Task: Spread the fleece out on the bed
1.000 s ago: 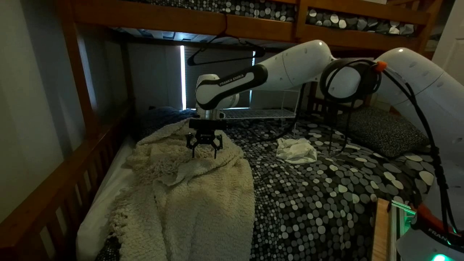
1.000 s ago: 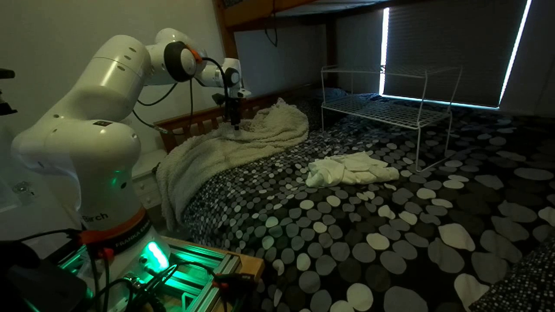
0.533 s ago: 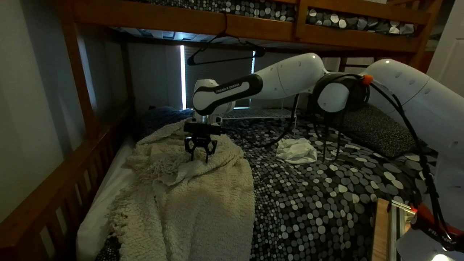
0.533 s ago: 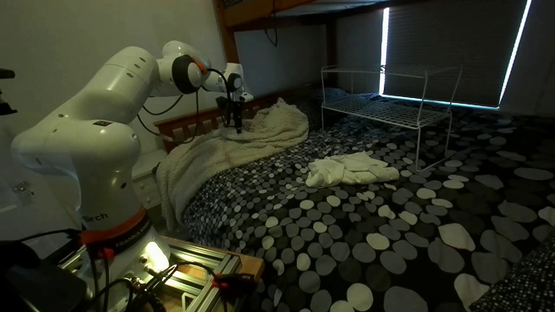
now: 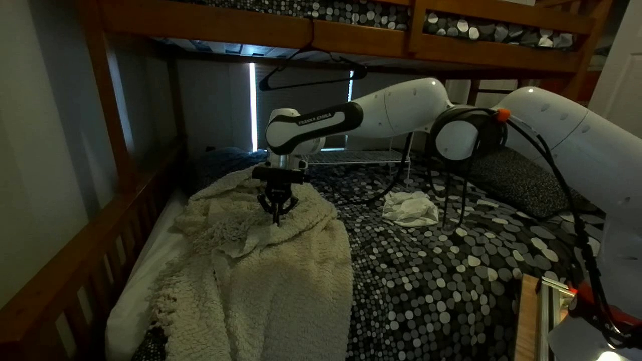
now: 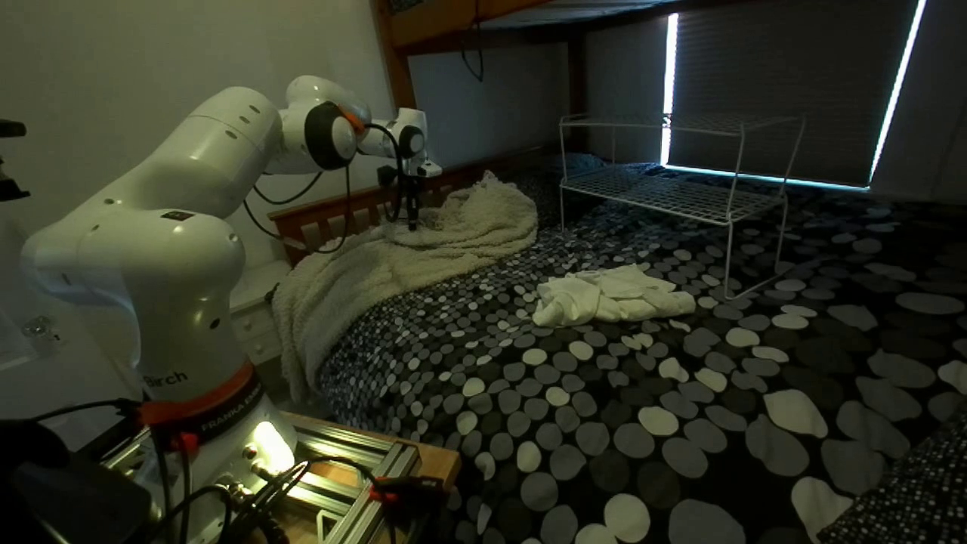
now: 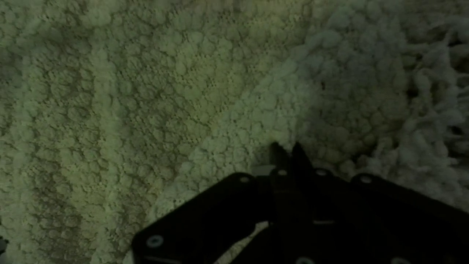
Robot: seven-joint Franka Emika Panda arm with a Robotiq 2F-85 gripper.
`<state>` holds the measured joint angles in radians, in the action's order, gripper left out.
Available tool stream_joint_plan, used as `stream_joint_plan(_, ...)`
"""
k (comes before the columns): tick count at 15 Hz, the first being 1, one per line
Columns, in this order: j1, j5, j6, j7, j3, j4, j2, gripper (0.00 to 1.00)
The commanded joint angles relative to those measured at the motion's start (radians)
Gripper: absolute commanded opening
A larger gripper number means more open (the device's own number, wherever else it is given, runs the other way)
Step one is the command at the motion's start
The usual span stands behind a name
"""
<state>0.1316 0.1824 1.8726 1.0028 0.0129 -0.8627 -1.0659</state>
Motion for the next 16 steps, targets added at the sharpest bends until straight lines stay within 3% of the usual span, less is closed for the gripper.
stream_joint_plan(1,-0.009,0.001,-0.123,0.025,-0.002,-0.021,0.024,0.00)
stream_joint_plan(5,-0.020,-0.017,-0.192,0.001,-0.022,-0.179,0.125,0.01)
stream_joint_plan(10,-0.013,-0.104,-0.155,0.029,-0.111,-0.408,0.276,0.01)
stream_joint_plan(16,0.002,-0.289,-0.154,0.204,-0.227,-0.662,0.468,0.01)
